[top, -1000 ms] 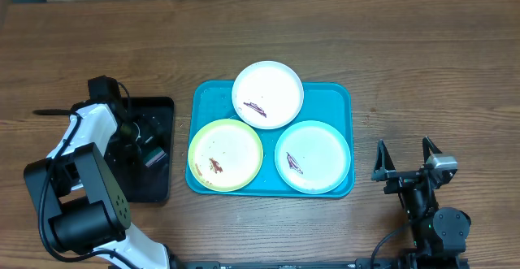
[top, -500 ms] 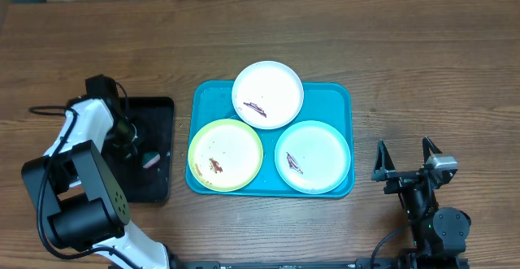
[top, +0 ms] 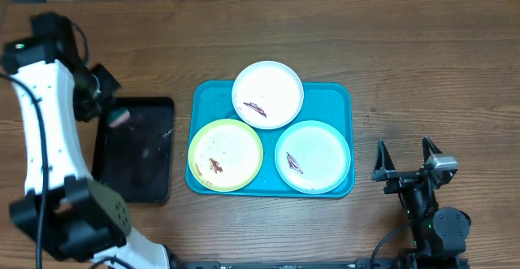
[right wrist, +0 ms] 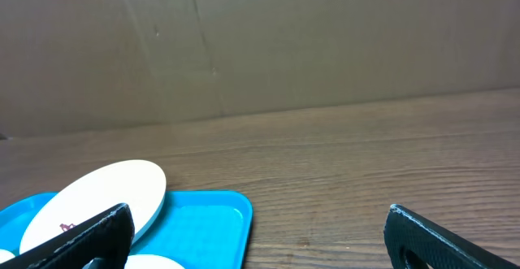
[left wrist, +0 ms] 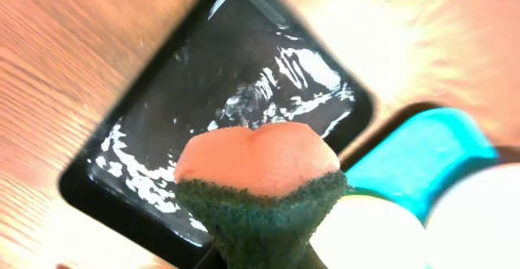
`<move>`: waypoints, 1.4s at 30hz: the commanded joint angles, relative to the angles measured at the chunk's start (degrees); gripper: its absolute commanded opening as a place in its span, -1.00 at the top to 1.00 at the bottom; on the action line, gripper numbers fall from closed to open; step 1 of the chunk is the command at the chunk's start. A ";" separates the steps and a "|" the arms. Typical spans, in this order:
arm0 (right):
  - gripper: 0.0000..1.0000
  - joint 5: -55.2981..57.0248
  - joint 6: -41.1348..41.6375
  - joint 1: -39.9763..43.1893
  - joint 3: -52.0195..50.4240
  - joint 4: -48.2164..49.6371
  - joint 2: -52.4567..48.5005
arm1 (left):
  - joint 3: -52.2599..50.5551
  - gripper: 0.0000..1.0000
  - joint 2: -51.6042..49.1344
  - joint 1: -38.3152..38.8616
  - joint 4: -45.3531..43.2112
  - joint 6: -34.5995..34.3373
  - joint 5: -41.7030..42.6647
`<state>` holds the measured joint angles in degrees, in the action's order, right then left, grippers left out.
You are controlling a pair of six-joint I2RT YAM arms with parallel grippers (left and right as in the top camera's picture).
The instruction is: Clean dirty plates on tray and stack at the side
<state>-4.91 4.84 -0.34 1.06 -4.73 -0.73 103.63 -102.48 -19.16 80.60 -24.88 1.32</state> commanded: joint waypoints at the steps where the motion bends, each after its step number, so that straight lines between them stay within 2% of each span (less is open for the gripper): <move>1: -1.00 0.37 -0.17 0.31 -0.61 0.31 0.46 | 2.32 0.92 4.74 0.07 0.55 1.86 -0.39; 6: -1.00 0.37 -0.17 0.31 -0.61 0.31 0.46 | -4.31 0.92 4.39 1.07 -2.86 1.95 -5.01; 10: -1.00 0.35 -0.17 0.31 -0.61 0.31 0.46 | -20.63 0.91 3.02 1.92 -17.92 0.39 -5.77; 12: -1.00 0.37 -0.17 0.31 -0.61 0.31 0.46 | -24.79 0.91 2.03 1.92 -20.15 -0.57 -5.73; 16: -1.00 0.37 -0.17 0.31 -0.61 0.31 0.46 | -22.25 0.92 2.62 0.63 -16.52 -0.37 -5.77; 21: -1.00 0.37 -0.17 0.31 -0.61 0.31 0.46 | -5.18 0.92 6.03 -0.72 -4.02 3.54 -3.91; 25: -1.00 0.37 -0.17 0.31 -0.61 0.31 0.46 | 2.67 0.91 10.08 0.39 -1.14 4.57 0.22; 30: -1.00 0.37 -0.17 0.31 -0.61 0.31 0.46 | -3.48 0.91 11.78 3.10 -3.61 2.58 -4.96; 35: -1.00 0.37 -0.17 0.31 -0.61 0.31 0.46 | -26.60 0.92 7.93 4.61 -19.85 2.14 -9.46; 38: -1.00 0.37 -0.17 0.31 -0.61 0.31 0.46 | -29.92 0.92 4.07 3.89 -19.17 -1.03 -12.28; 42: -1.00 0.35 -0.17 0.31 -0.61 0.31 0.46 | -24.41 0.92 4.17 2.73 -12.37 -2.36 -11.80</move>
<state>-4.91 4.84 -0.36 1.06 -4.71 -0.73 73.19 -102.85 -15.53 66.22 -24.62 -7.84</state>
